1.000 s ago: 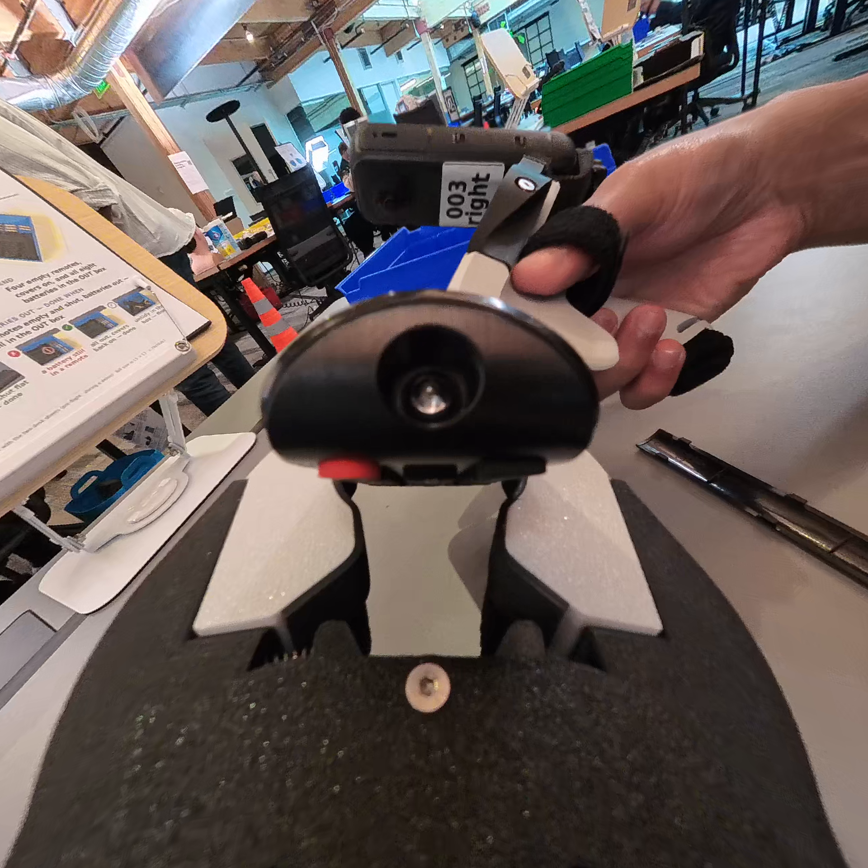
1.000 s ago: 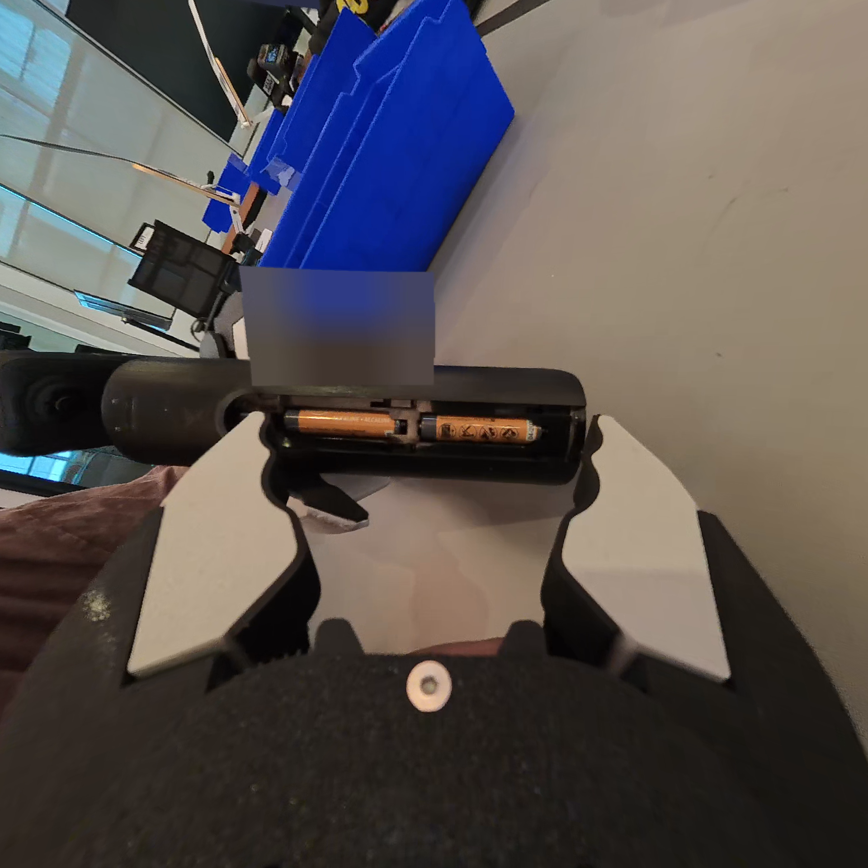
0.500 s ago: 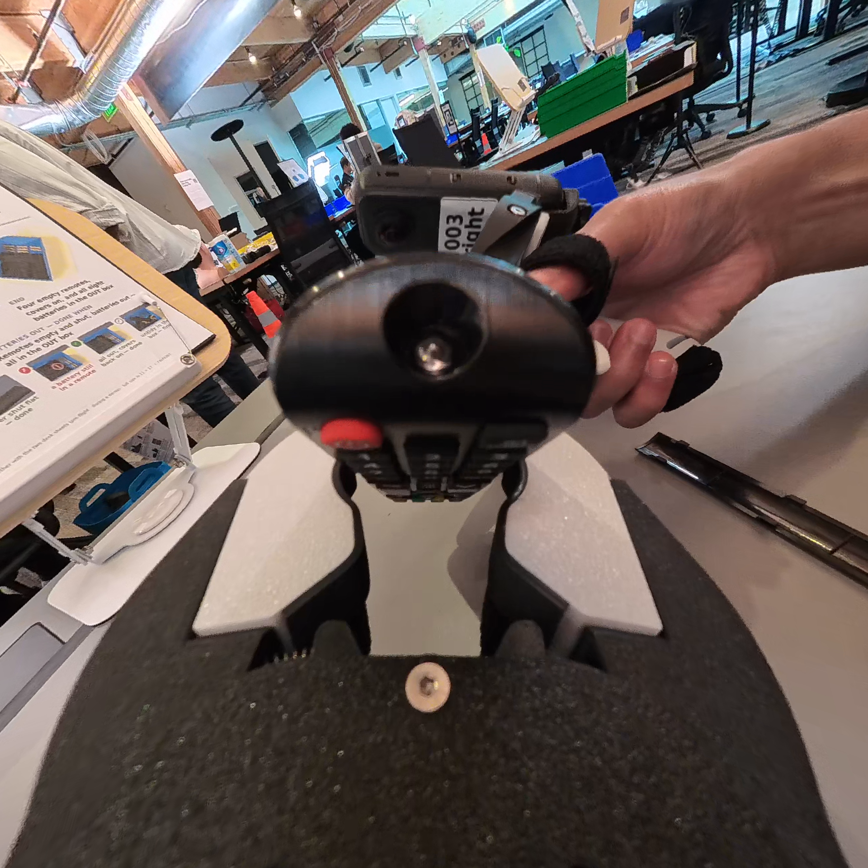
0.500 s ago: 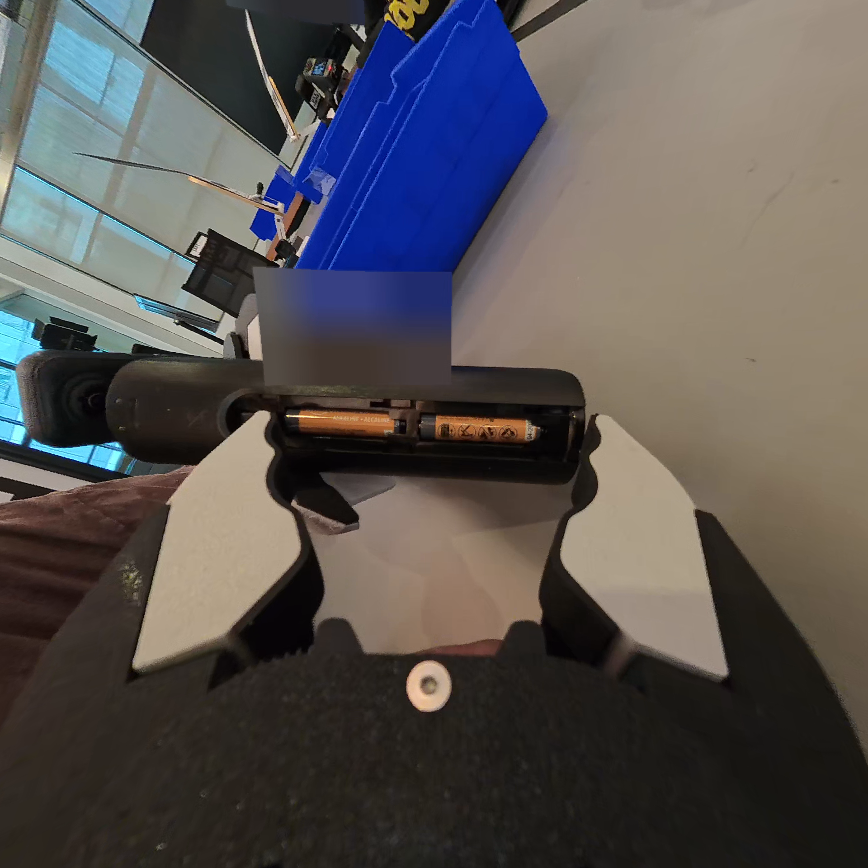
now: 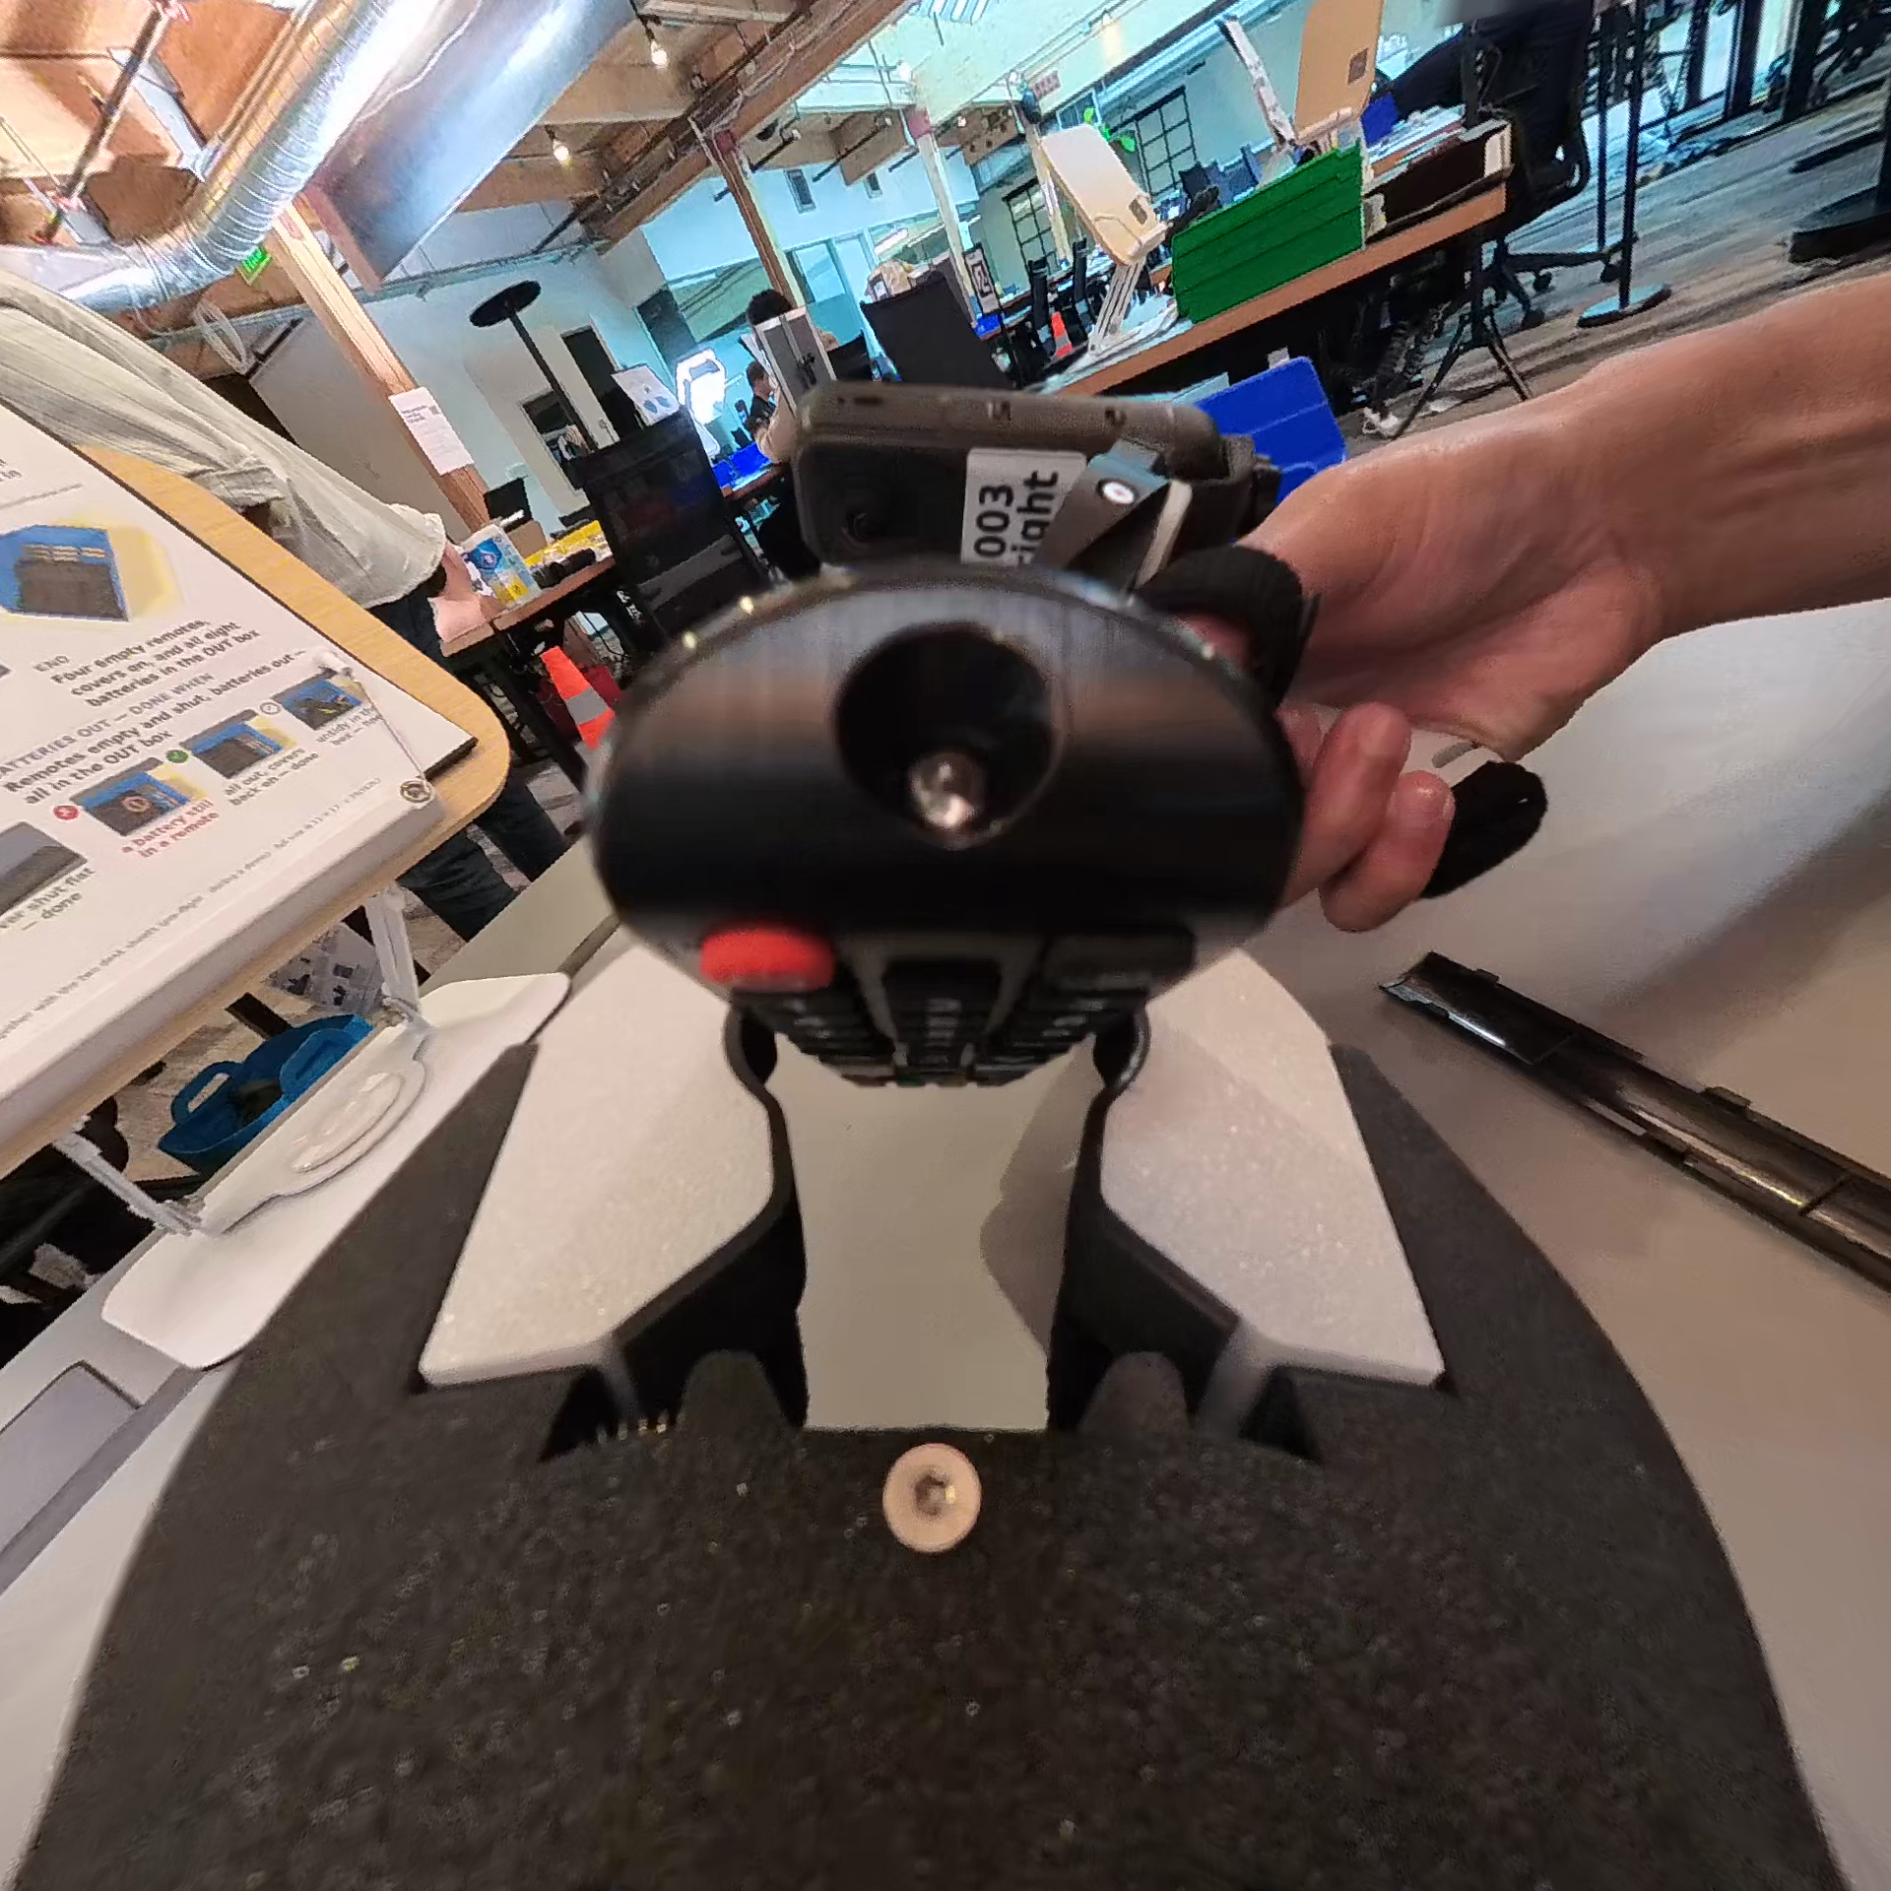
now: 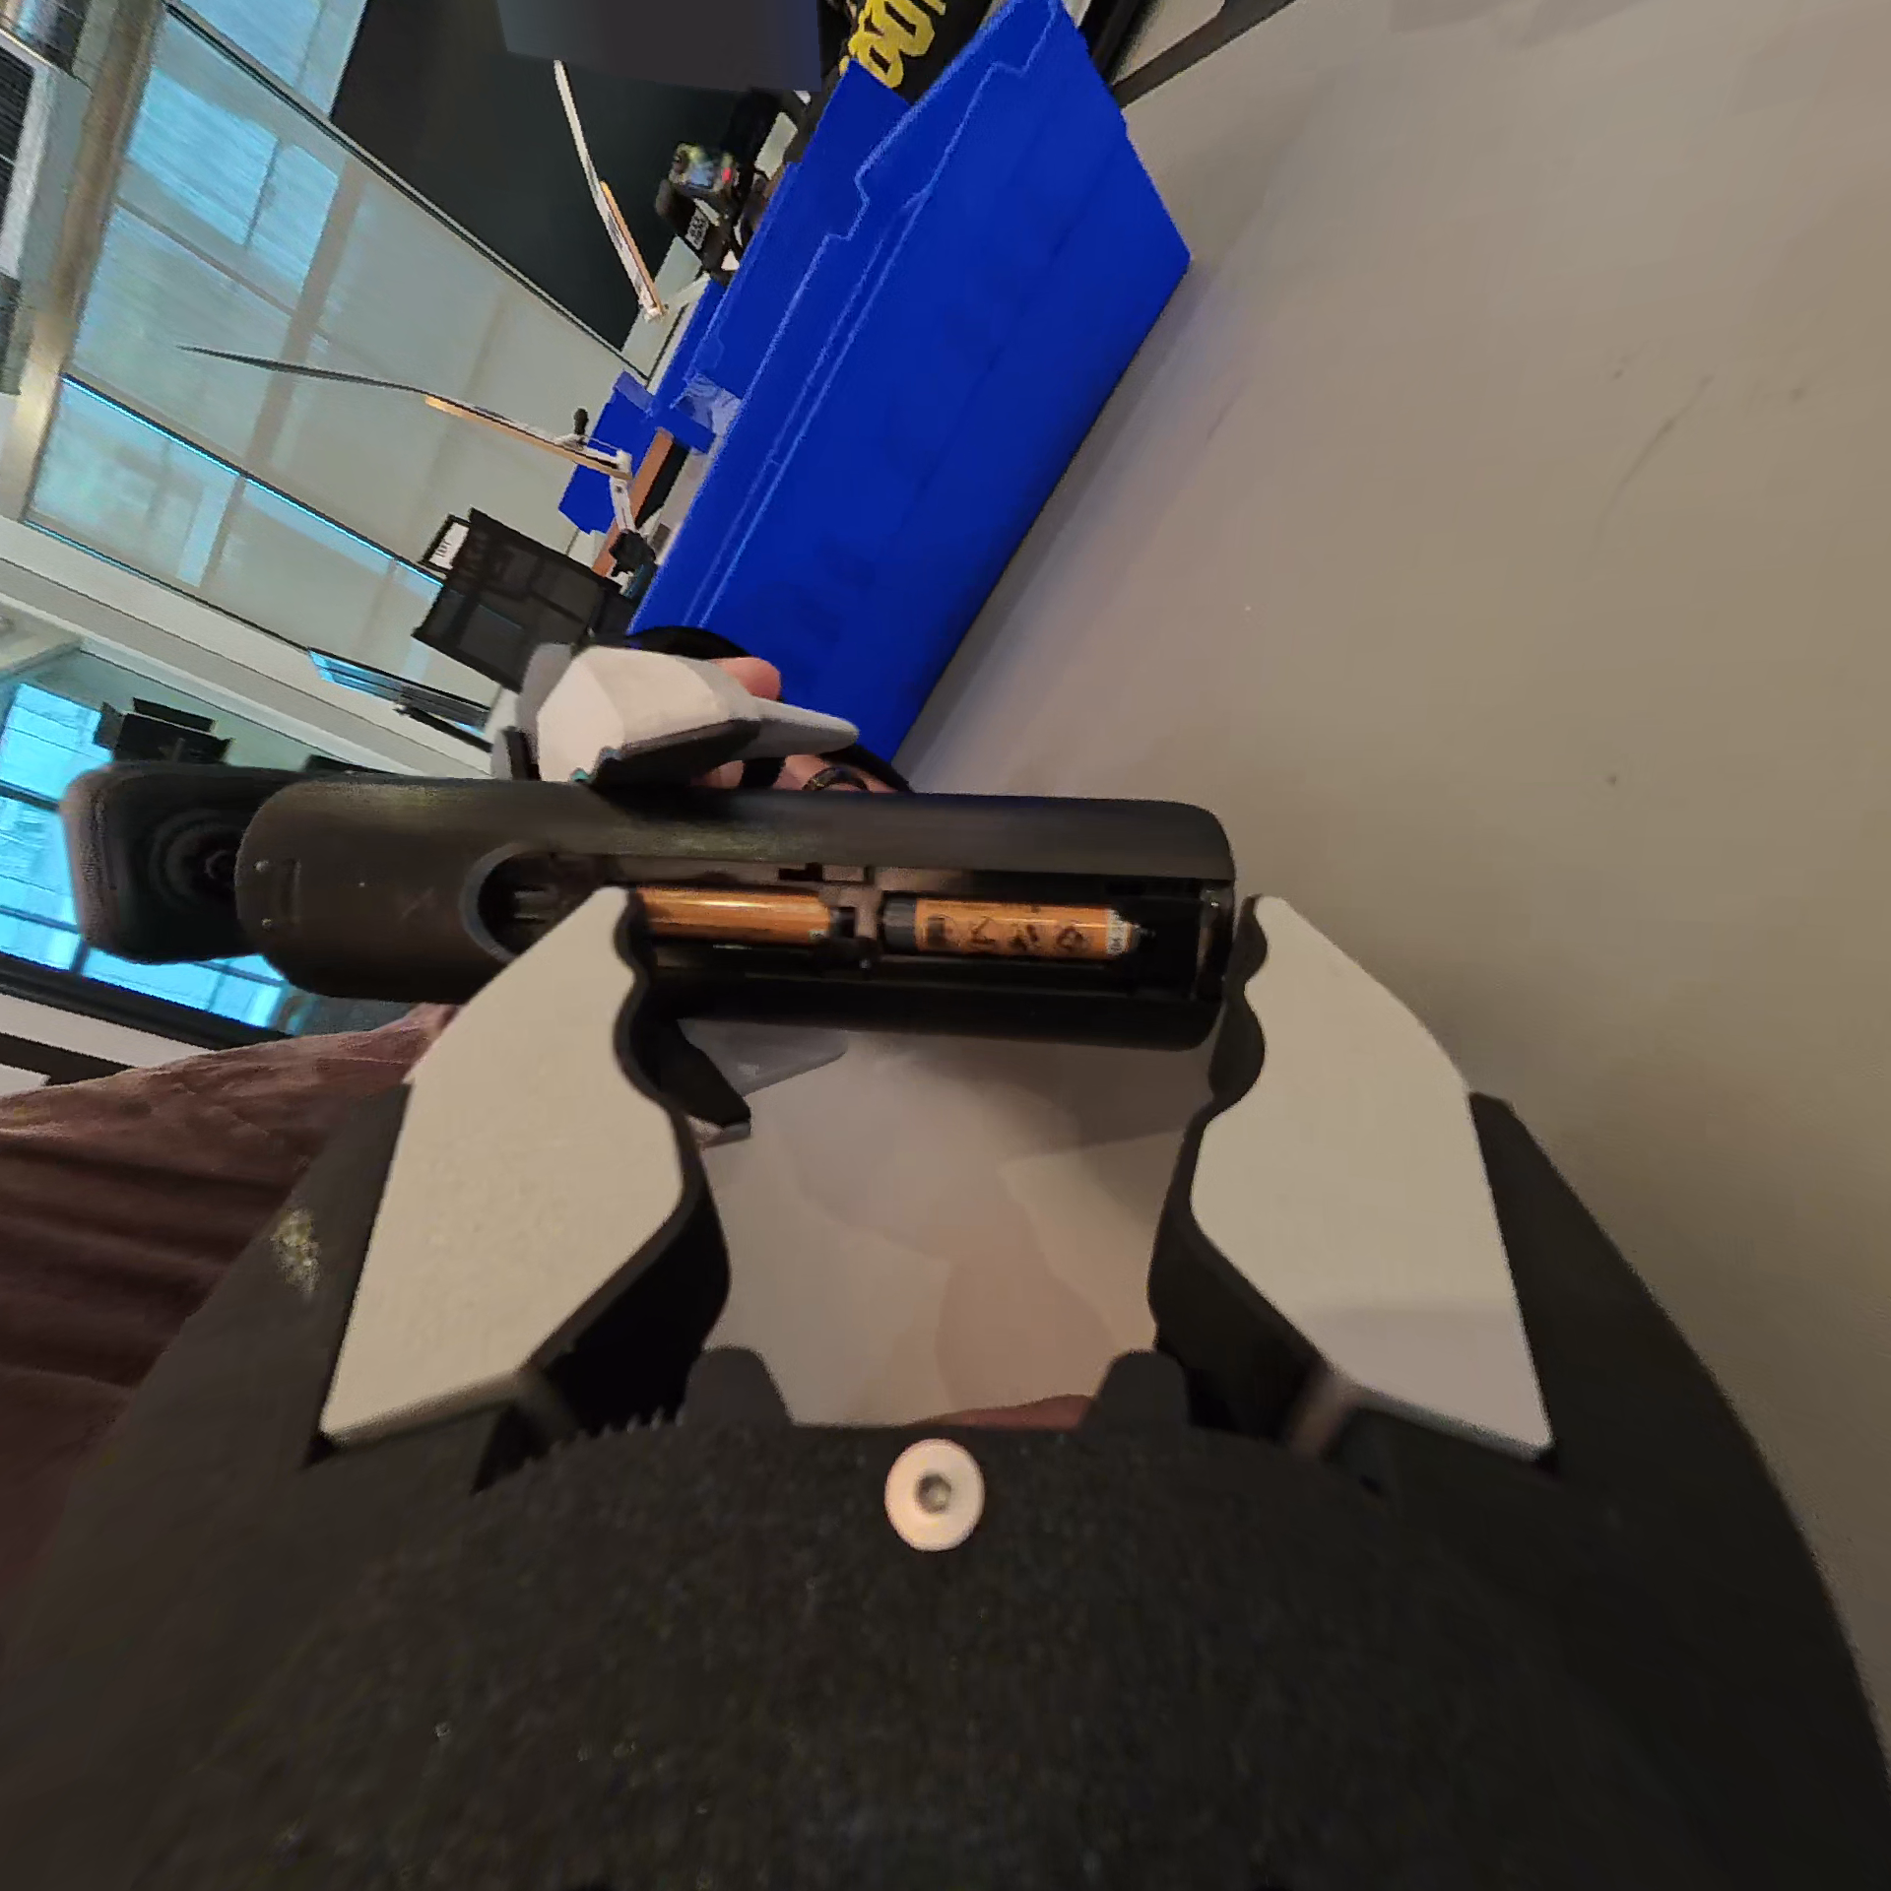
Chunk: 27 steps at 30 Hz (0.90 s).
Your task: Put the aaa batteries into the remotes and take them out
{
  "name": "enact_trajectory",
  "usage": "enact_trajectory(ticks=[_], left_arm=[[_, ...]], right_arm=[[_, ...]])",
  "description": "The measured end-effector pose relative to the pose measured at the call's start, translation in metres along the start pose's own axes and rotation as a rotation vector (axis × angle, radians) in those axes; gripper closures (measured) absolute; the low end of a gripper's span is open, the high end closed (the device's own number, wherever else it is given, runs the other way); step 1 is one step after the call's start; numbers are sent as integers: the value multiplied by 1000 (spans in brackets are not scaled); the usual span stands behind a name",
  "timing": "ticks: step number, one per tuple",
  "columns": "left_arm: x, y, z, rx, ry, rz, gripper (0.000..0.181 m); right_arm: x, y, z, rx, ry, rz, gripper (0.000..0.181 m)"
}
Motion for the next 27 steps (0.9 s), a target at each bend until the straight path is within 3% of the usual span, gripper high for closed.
enact_trajectory(ticks=[3, 16, 27], left_arm=[[-1, 3, -2, 6, 13, 7, 120], [2, 0, 2, 24, 6, -10, 120], [-1, 2, 0, 8, -3, 9, 120]], right_arm=[[-8, 4, 2, -41, -49, 25, 93], [4, -1, -4, -41, -16, -9, 63], [-2, 1, -4, -13, 55, 7, 72]])
Point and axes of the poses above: each gripper's, where its closed fingertips meet, x out along the fingers, y out of its top, z = x × y across the jaws, the point moved 2 cm from there along -x, back along the fingers, and after that the axes turned 13 degrees about -z, right-handed, at the moved point
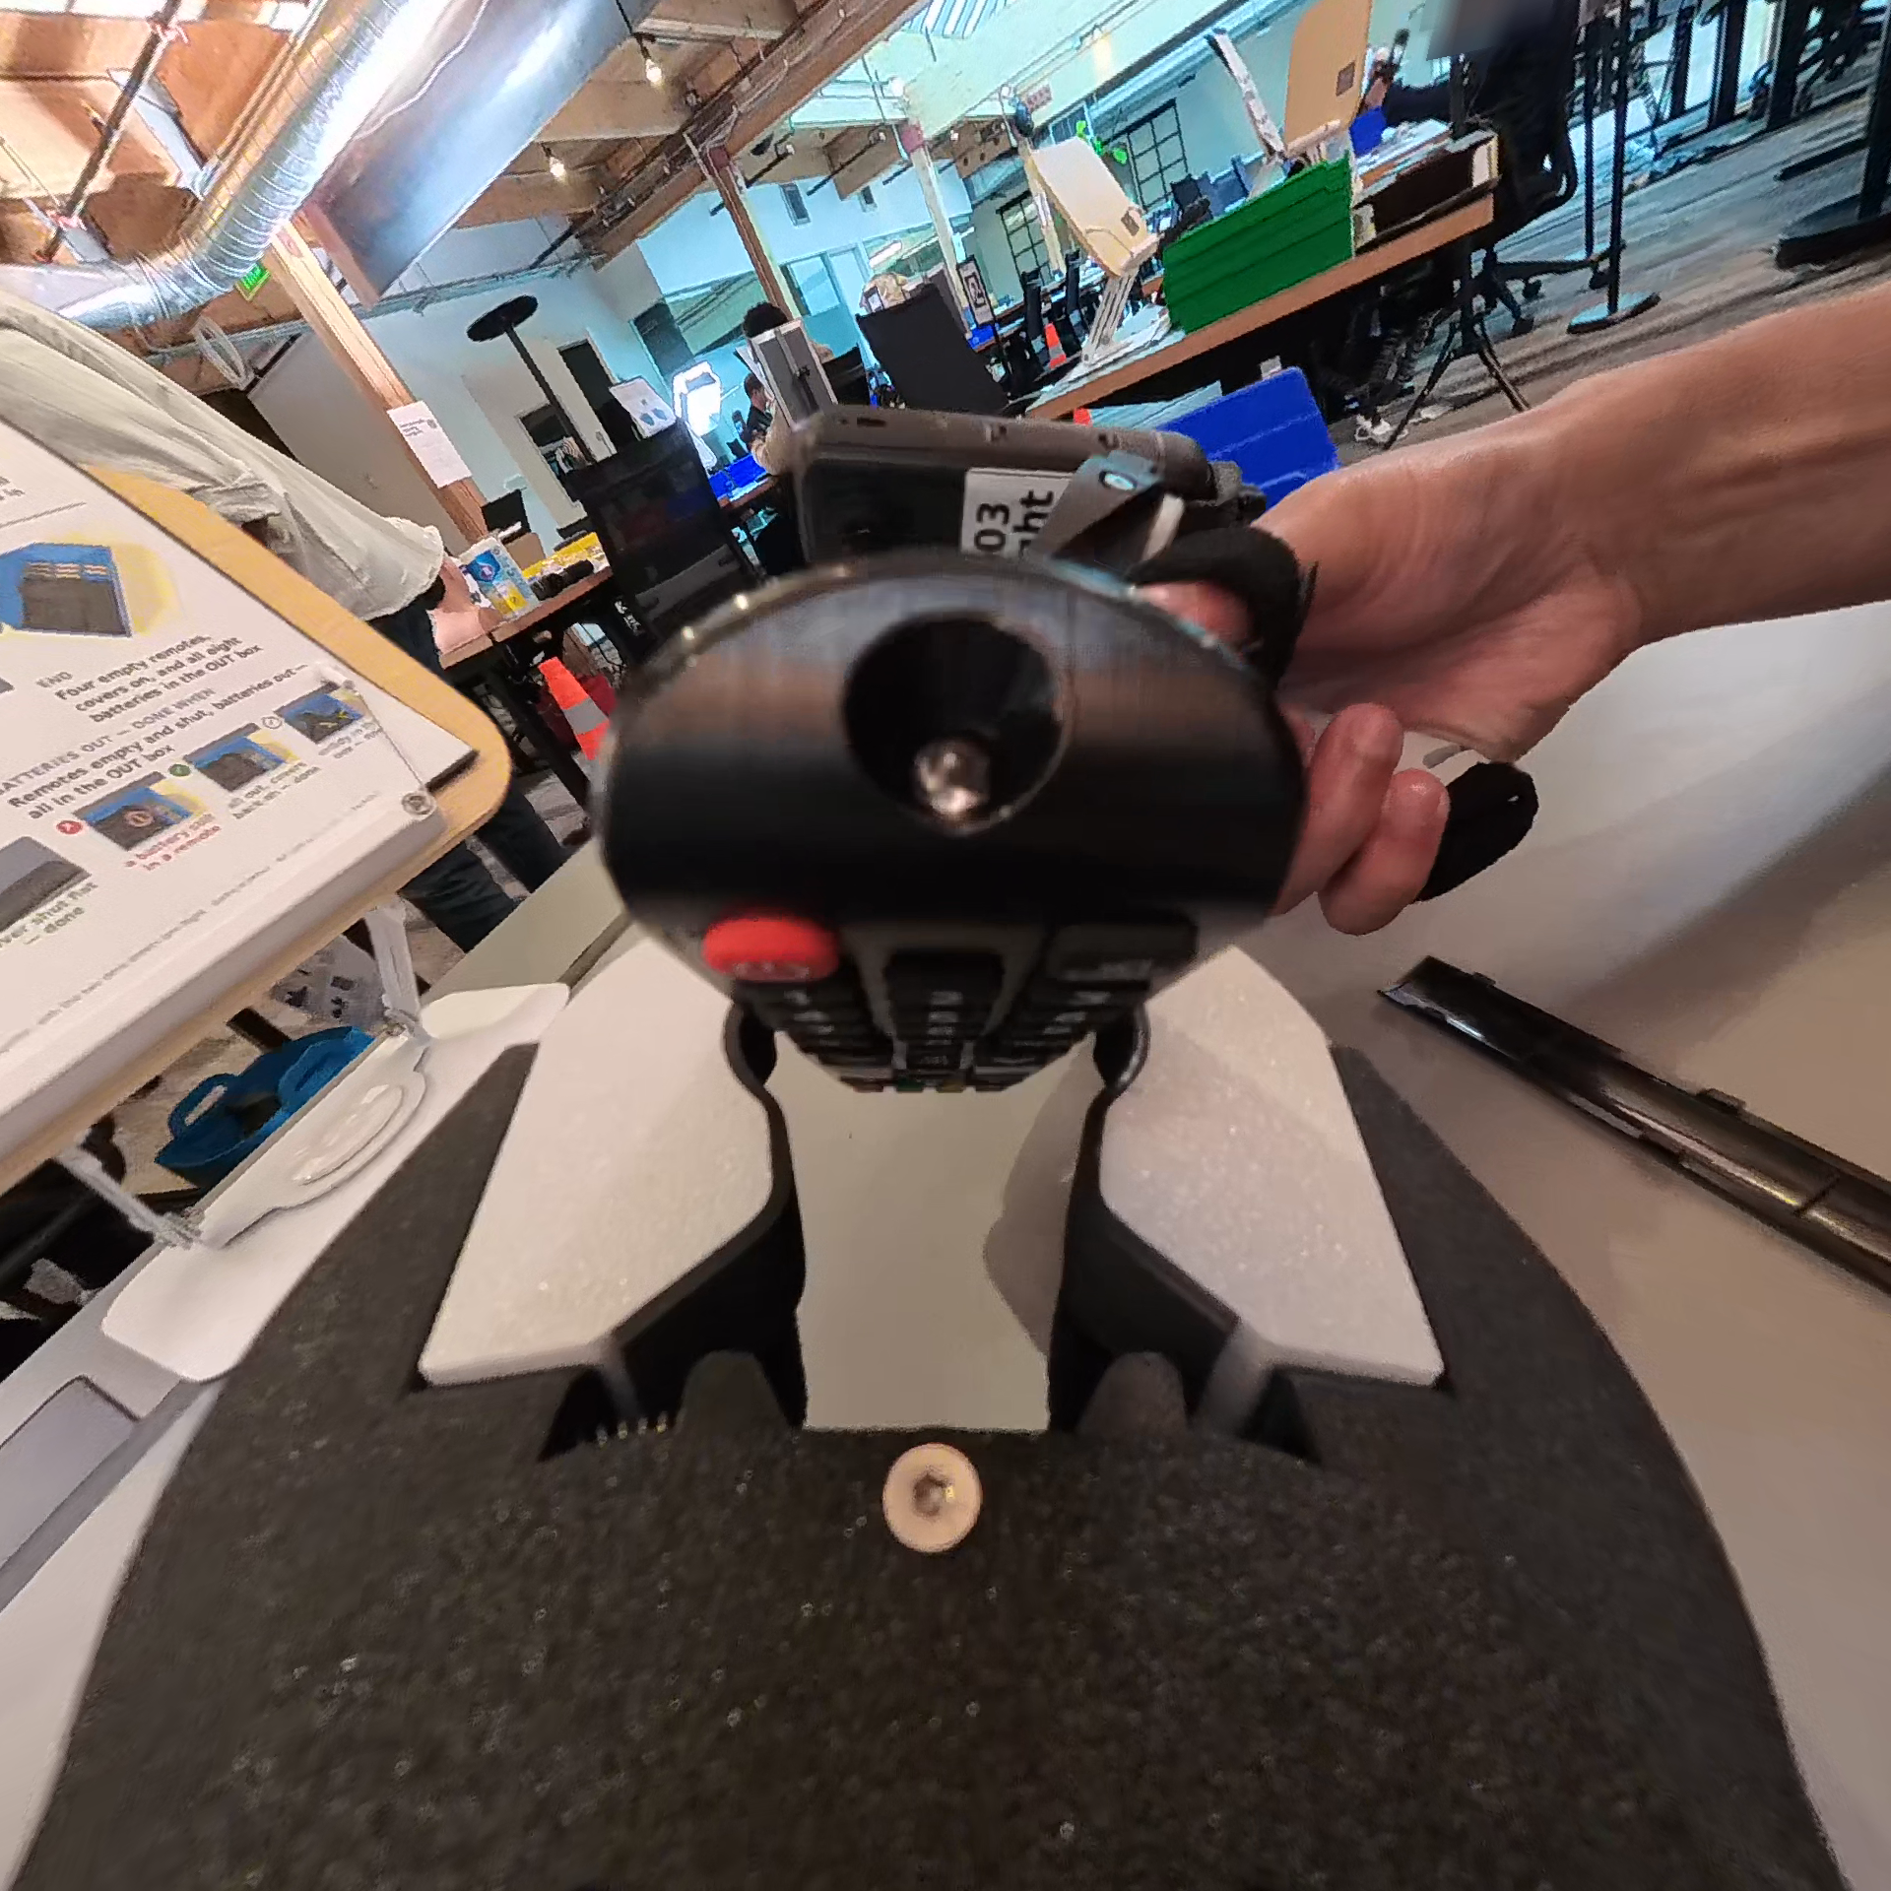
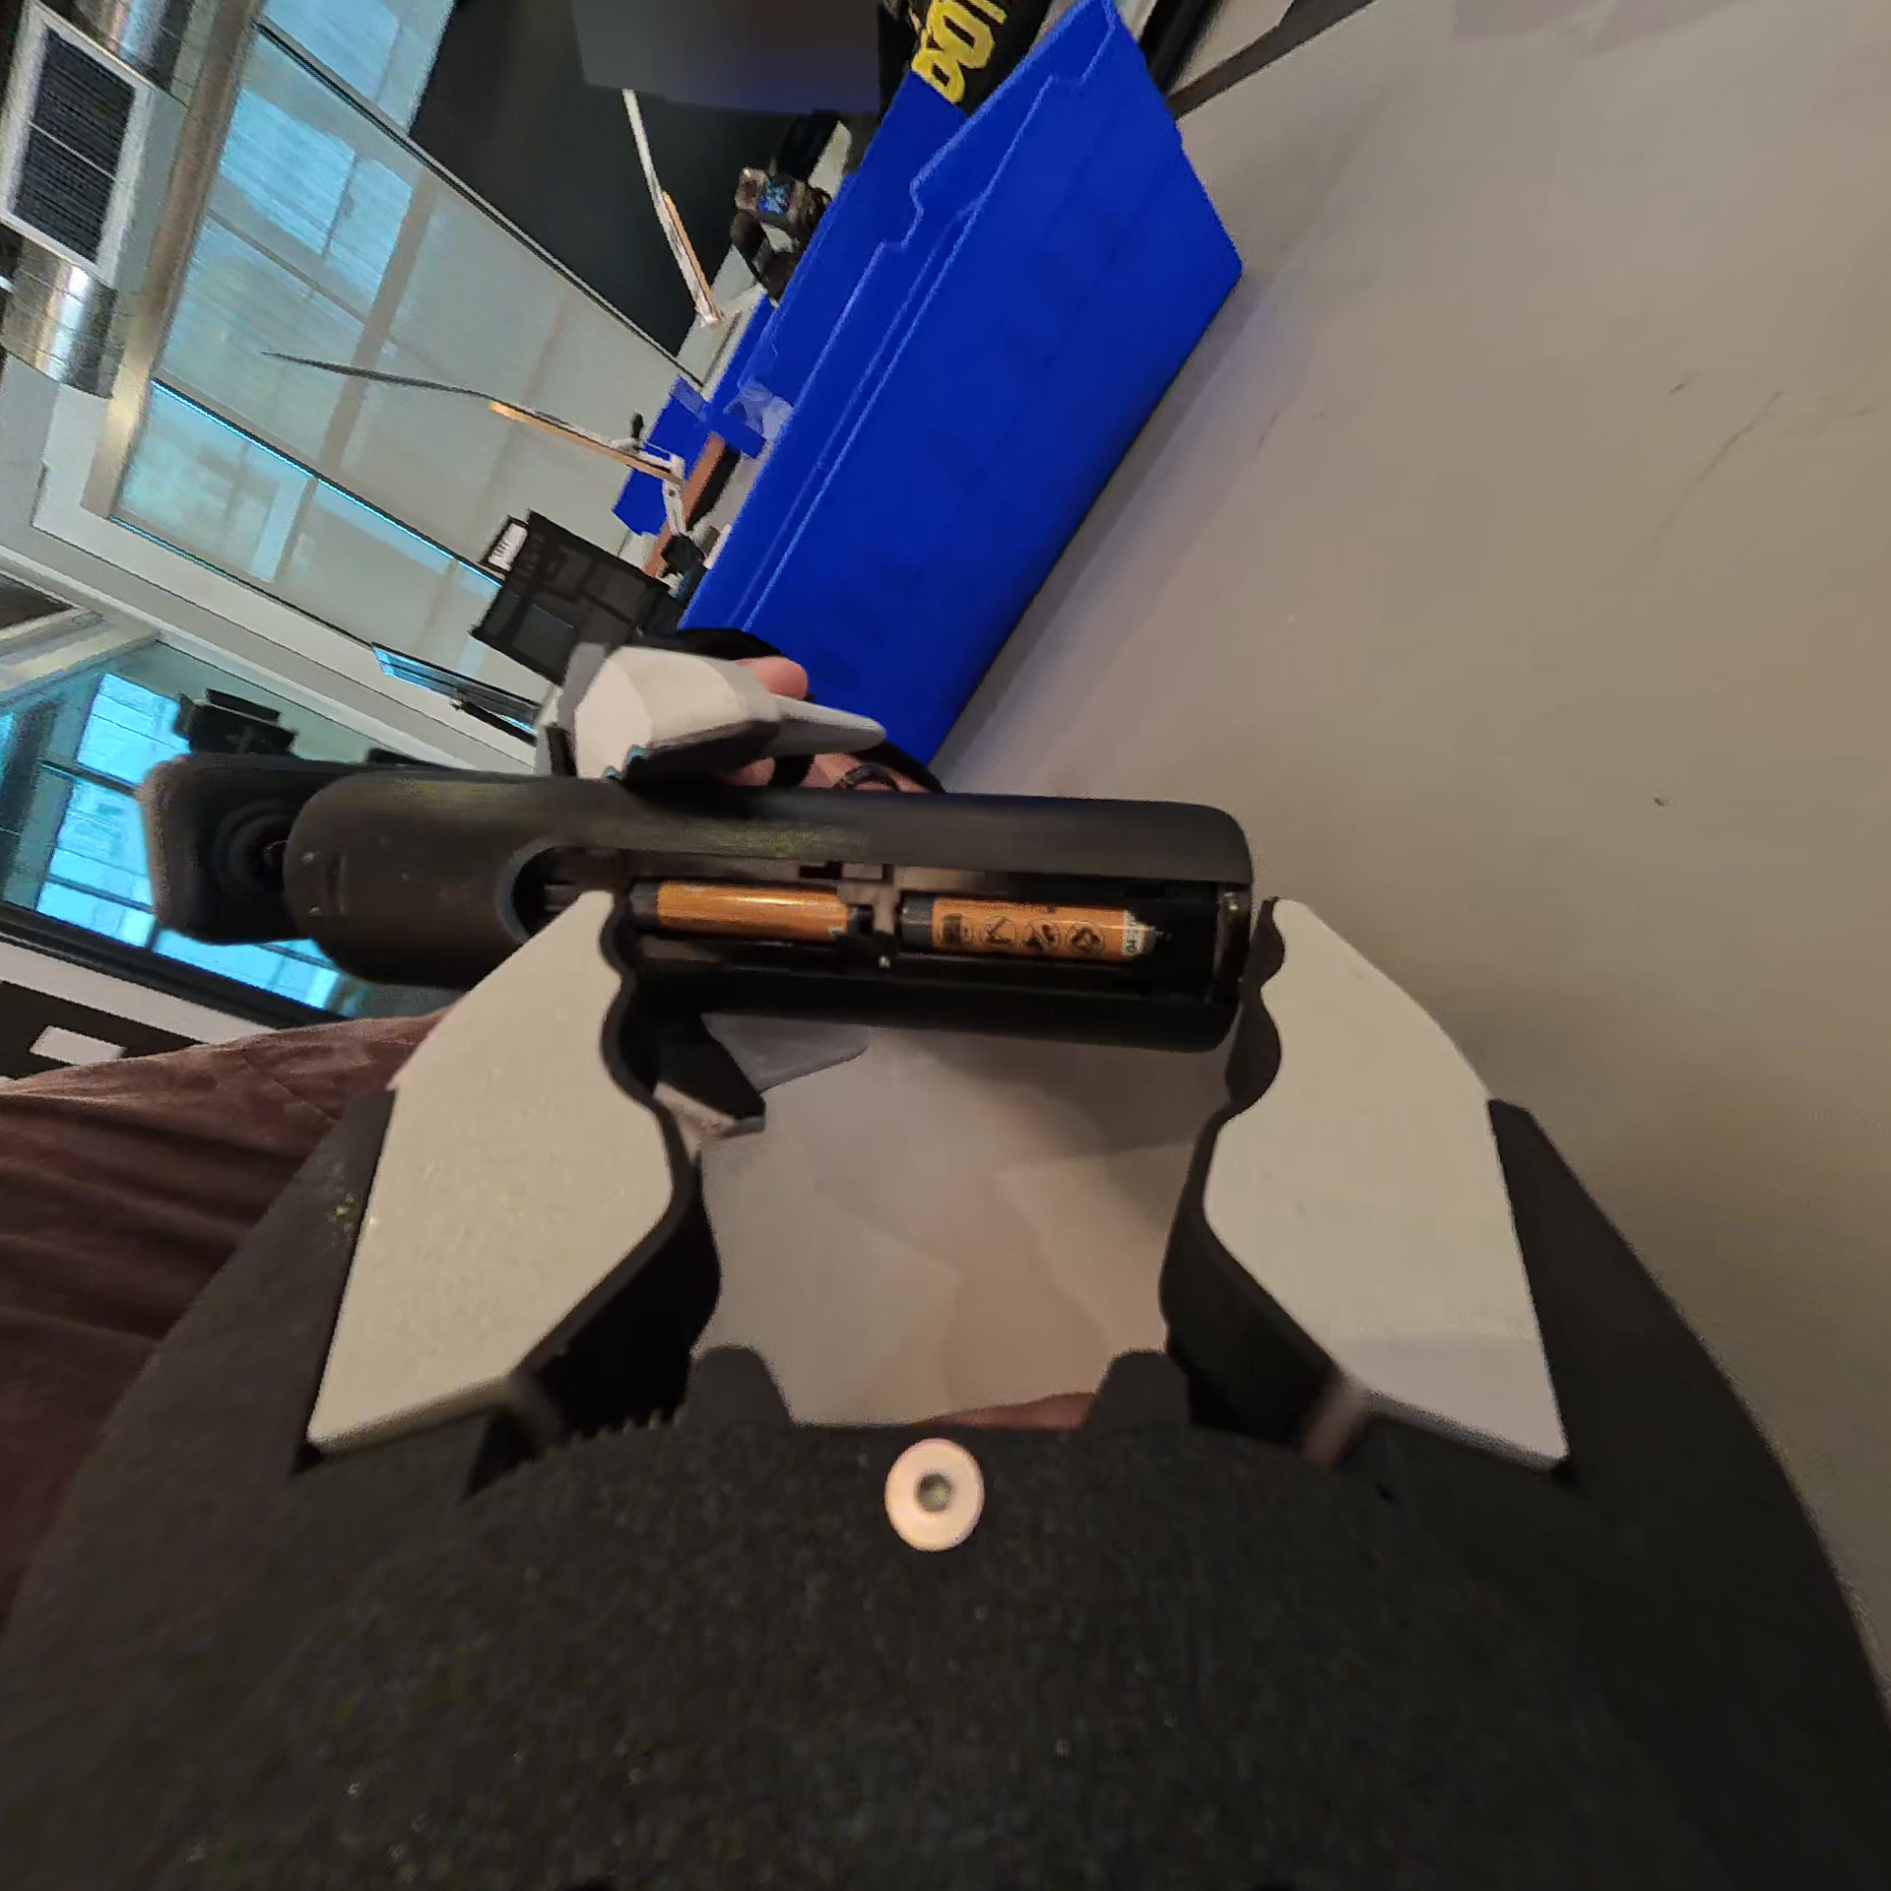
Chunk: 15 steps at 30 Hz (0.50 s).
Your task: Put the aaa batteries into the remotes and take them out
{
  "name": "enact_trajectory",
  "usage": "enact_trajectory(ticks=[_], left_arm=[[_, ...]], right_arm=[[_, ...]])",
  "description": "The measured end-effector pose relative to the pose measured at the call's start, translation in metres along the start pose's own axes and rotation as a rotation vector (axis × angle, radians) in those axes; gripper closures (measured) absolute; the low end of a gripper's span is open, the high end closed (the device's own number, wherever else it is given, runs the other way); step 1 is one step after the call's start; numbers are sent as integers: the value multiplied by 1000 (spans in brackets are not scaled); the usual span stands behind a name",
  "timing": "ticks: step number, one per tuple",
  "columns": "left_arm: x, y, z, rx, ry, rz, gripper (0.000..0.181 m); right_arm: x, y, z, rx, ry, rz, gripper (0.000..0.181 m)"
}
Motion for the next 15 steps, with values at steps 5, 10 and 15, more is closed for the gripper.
enact_trajectory(ticks=[5, 10, 15], left_arm=[[-3, 4, -4, -66, -30, 39, 120], [-11, 15, -2, -103, -66, 122, 120], [-6, 13, 7, -45, -66, 101, 120]], right_arm=[[-1, -1, 3, -10, -7, -7, 84], [3, -2, 0, 49, 118, 0, 90], [8, -8, -6, 125, 247, -29, 87]])
Point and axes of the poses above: each gripper's, where its closed fingertips meet, x out along the fingers, y out of its top, z = x × y across the jaws, the point moved 2 cm from there along -x, back along the fingers, and after that the axes turned 13 degrees about -z, right-handed, at the moved point
